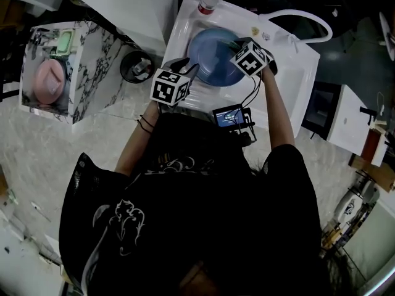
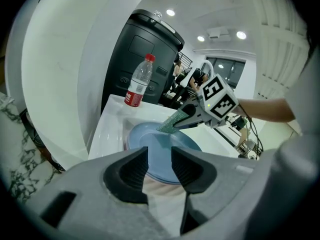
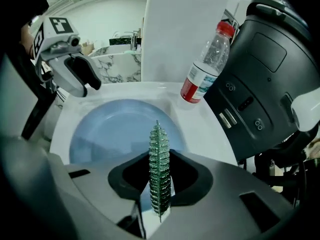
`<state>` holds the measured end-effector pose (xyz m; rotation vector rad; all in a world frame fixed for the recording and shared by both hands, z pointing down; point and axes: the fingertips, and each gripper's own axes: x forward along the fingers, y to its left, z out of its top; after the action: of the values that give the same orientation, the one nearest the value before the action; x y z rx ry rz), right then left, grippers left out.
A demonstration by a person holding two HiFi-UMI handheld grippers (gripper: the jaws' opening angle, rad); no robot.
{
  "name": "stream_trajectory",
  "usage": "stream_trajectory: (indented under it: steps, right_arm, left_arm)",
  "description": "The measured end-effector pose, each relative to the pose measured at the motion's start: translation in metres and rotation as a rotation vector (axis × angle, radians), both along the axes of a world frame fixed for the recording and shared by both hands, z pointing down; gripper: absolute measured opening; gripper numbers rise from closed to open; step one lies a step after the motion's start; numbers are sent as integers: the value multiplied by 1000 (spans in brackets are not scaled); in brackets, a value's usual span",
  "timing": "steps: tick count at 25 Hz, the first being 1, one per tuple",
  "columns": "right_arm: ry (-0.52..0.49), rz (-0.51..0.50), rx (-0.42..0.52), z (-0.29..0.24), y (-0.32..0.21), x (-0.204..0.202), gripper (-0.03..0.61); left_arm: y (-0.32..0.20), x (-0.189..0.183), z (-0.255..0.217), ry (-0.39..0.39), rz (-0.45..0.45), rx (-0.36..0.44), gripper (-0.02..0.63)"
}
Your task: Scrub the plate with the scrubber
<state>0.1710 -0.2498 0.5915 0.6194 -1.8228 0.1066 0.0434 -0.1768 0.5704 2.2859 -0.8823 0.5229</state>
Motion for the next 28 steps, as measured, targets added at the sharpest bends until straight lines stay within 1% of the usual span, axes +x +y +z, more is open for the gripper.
stream_trajectory:
  steps: [2, 4, 7, 11, 15, 23, 28]
  right_arm:
    - [28, -11, 27, 4, -12, 5, 89]
    - [22, -6, 45, 5, -20, 6, 89]
    - [27, -3, 29, 9, -21, 4, 89]
    - [62, -12, -34, 17, 1, 2, 89]
    - [74, 8, -74, 17, 24, 8, 91]
    - [12, 80, -152, 7, 78, 5, 91]
    - [-28, 73, -192, 2, 108, -13, 91]
  left_arm:
    - [1, -1, 1, -1, 1, -3, 150]
    - [1, -3, 1, 0, 1, -5, 150]
    - [0, -5, 2, -2, -2, -7, 150]
    - [-2, -9, 2, 0, -7, -8, 150]
    - [-3, -10, 3, 3, -9, -12, 150]
    - [-3, -8, 1, 12, 9, -11, 150]
    - [-2, -5, 0, 17, 28, -7, 150]
